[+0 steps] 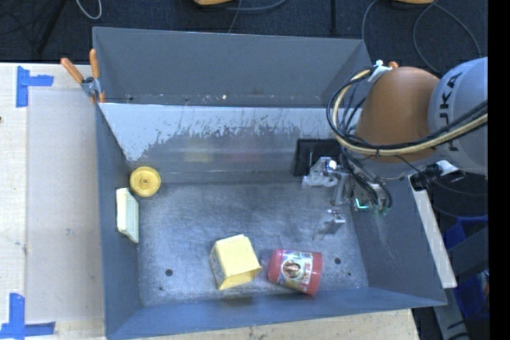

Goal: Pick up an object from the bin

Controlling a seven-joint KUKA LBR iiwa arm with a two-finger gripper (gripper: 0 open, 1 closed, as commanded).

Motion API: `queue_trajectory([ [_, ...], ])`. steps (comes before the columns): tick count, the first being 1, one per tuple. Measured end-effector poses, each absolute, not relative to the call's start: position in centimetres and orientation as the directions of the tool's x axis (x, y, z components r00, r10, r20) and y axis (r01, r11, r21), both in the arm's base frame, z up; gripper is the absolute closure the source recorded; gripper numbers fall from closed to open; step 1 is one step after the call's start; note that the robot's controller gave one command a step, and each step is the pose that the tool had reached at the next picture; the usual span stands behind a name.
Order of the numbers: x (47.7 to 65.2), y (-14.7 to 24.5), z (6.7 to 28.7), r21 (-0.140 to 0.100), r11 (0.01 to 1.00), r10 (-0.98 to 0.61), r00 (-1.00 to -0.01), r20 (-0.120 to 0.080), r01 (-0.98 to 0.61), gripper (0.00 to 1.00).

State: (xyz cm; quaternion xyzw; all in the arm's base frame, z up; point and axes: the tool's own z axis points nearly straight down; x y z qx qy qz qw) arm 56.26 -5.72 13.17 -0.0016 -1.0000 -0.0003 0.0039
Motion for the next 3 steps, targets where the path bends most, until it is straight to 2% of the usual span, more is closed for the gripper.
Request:
queue_trajectory([
  [1,56.5,-5.7,13.5,0.000,1.000,0.002,-1.000,0.001,0.002,0.00],
  [2,55.1,-4.5,11.9,-0.003,0.999,-0.039,-0.999,-0.008,-0.039,0.00],
  [3,52.2,-0.8,9.2,0.000,0.961,-0.277,-0.961,0.000,-0.277,0.00],
])
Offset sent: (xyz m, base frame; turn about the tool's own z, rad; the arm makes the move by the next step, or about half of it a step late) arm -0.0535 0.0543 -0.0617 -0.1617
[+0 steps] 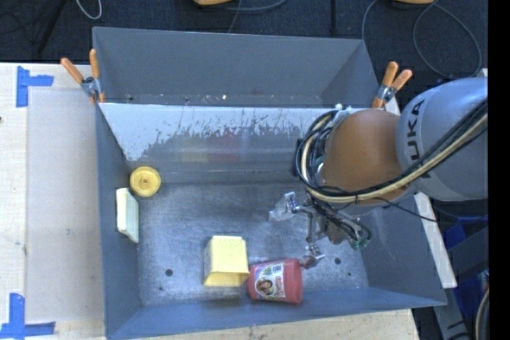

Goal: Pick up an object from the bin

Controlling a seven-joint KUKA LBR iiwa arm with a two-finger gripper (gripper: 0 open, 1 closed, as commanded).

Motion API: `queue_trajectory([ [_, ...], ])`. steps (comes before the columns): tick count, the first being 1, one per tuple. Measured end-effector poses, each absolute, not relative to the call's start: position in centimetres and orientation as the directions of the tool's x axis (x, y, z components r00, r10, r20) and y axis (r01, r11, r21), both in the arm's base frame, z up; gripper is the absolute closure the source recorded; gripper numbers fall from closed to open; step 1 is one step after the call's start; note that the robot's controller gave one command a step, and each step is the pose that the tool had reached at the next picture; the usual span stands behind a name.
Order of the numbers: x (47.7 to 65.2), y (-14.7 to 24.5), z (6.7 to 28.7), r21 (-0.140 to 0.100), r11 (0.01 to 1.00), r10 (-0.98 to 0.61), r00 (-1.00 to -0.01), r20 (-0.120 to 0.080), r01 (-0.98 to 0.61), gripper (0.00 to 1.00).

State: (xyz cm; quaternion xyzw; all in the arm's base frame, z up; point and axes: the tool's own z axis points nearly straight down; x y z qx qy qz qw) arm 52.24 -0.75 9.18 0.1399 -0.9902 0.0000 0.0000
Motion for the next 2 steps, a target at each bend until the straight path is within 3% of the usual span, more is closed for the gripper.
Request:
queue_trajectory([
  [1,50.73,-1.28,8.13,0.004,0.904,-0.428,-0.904,0.000,-0.428,0.00],
  [2,50.11,-0.75,7.75,0.000,0.960,-0.281,-0.960,0.003,-0.281,0.00],
])
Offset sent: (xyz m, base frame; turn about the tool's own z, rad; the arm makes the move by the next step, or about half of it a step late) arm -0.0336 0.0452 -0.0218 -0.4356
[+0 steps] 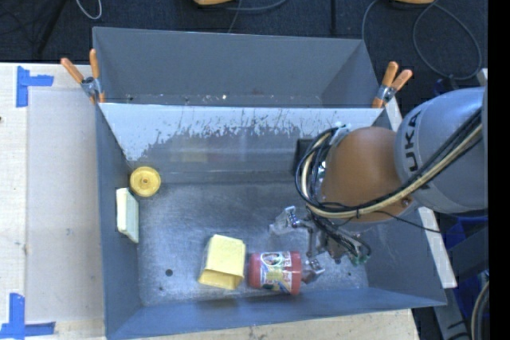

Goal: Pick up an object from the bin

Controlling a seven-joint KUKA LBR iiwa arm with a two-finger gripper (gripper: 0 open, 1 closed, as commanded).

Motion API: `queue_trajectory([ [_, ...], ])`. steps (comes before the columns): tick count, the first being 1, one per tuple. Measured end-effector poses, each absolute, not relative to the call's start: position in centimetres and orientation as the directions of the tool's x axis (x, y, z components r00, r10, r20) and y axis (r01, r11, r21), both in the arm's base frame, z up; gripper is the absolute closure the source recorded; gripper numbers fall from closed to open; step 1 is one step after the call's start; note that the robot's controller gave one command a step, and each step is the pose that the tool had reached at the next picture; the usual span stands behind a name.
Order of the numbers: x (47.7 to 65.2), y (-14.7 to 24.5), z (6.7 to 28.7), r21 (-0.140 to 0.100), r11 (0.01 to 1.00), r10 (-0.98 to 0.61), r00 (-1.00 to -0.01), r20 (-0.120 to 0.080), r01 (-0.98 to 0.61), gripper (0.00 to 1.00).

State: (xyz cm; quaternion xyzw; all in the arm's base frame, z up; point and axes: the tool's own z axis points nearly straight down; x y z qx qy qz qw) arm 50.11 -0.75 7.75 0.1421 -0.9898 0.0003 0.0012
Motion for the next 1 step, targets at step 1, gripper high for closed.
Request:
queue_trajectory([
  [1,49.48,4.04,7.74,-0.023,0.680,-0.733,-0.680,-0.014,-0.733,1.00],
])
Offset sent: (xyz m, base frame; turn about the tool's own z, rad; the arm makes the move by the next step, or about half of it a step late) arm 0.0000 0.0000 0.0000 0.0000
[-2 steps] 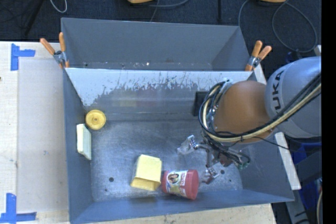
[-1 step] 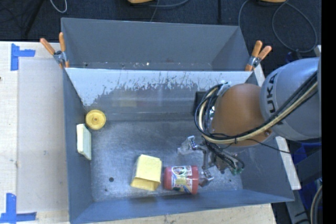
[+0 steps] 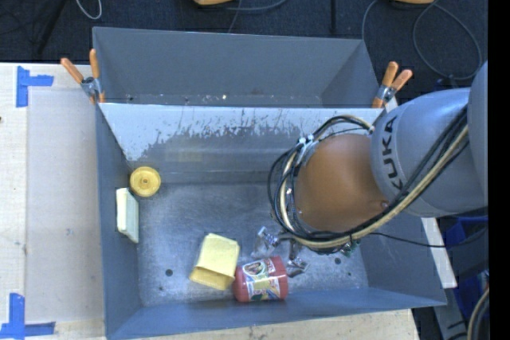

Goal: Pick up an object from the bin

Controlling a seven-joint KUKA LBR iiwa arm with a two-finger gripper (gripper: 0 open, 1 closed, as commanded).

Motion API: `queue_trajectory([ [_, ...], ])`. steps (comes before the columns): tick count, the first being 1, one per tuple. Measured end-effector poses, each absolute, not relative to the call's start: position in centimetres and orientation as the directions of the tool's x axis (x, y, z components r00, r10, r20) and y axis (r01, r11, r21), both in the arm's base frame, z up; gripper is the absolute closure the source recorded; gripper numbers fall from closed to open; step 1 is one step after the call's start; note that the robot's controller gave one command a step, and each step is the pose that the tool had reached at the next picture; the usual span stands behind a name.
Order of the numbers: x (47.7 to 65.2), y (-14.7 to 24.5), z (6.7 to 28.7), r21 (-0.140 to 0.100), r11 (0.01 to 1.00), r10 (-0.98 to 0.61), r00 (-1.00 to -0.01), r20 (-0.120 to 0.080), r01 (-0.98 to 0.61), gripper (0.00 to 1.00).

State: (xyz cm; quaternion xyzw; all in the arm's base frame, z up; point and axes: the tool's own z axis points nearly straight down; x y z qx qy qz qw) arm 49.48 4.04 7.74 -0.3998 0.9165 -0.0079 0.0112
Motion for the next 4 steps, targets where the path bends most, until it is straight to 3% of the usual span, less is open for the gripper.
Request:
queue_trajectory([
  [1,49.5,4.0,7.7,-0.024,0.680,-0.733,-0.680,-0.014,-0.733,1.00],
  [2,51.2,4.1,10.6,0.005,0.641,-0.768,-0.641,0.003,-0.768,1.00],
  [3,49.5,8.8,28.3,-0.003,0.474,-0.881,-0.474,-0.005,-0.881,1.00],
  [4,49.4,8.7,28.1,0.002,0.479,-0.878,-0.479,-0.001,-0.878,1.00],
])
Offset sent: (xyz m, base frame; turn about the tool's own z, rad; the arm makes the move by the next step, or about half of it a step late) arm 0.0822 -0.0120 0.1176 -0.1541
